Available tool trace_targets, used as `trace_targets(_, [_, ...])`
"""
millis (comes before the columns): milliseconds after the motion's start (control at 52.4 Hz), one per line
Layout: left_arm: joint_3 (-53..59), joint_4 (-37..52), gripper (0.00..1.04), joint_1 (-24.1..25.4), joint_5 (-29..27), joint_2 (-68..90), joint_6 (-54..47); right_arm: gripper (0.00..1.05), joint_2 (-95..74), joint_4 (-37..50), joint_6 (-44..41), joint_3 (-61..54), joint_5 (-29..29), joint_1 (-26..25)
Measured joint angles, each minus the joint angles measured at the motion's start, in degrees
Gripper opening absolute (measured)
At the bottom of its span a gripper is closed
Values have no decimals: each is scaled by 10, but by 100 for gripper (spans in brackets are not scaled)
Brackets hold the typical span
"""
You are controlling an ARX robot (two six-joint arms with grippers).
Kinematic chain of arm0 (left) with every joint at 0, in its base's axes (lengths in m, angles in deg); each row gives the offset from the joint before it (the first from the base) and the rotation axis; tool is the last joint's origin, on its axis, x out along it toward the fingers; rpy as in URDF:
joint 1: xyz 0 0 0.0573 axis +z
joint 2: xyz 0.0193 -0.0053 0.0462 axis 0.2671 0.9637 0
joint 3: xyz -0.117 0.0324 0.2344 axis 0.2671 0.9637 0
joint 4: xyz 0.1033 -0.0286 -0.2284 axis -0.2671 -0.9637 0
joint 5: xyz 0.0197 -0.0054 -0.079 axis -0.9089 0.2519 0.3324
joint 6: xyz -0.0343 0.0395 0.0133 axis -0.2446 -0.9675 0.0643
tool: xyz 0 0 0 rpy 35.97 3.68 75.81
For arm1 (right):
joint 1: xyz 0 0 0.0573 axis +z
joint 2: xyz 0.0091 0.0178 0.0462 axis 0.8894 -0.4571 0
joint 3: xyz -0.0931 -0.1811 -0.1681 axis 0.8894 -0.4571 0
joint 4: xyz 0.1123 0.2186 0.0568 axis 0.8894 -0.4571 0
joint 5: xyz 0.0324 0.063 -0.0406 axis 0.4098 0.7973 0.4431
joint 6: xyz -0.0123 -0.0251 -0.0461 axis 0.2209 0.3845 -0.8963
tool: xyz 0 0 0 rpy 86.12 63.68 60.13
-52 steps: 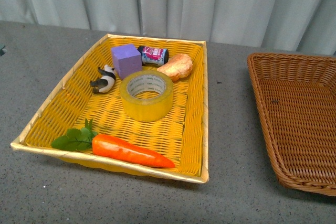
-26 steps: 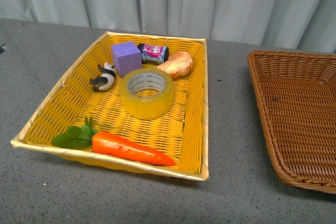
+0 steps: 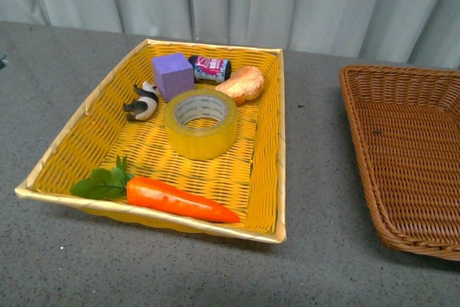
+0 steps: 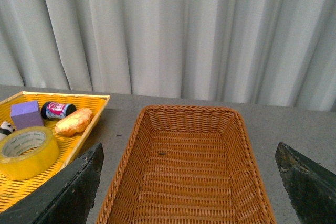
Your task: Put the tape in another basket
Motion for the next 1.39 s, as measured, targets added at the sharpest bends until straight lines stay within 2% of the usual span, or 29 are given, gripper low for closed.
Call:
trace_targets(840, [0,0,98,0,0,0,0,96,0,0,0,0,0,0])
trace_targets(879, [-3,-11,98,-7,-16,6,5,96,0,0,0,0,0,0])
trace_targets(898, [-9,-30,98,-12,-52,14,14,96,0,0,0,0,0,0])
trace_targets(936, [-23,-66,98,-19,-109,60,39,96,0,0,0,0,0,0])
trace_targets(993, [-26,-58,98,-15,-115,106,54,96,0,0,0,0,0,0])
trace_targets(1089, [-35,0,98,-11,-108,187,71,96,0,0,0,0,0,0])
trace_targets(1242, [-126,172,98,0,-54,449,99,96,0,0,0,0,0,0])
trace_targets(1318, [-180,177,98,3,-30,552,122,96,0,0,0,0,0,0])
trace_targets(1394, [-233,184,98,-8,-40,652,126,96,0,0,0,0,0,0])
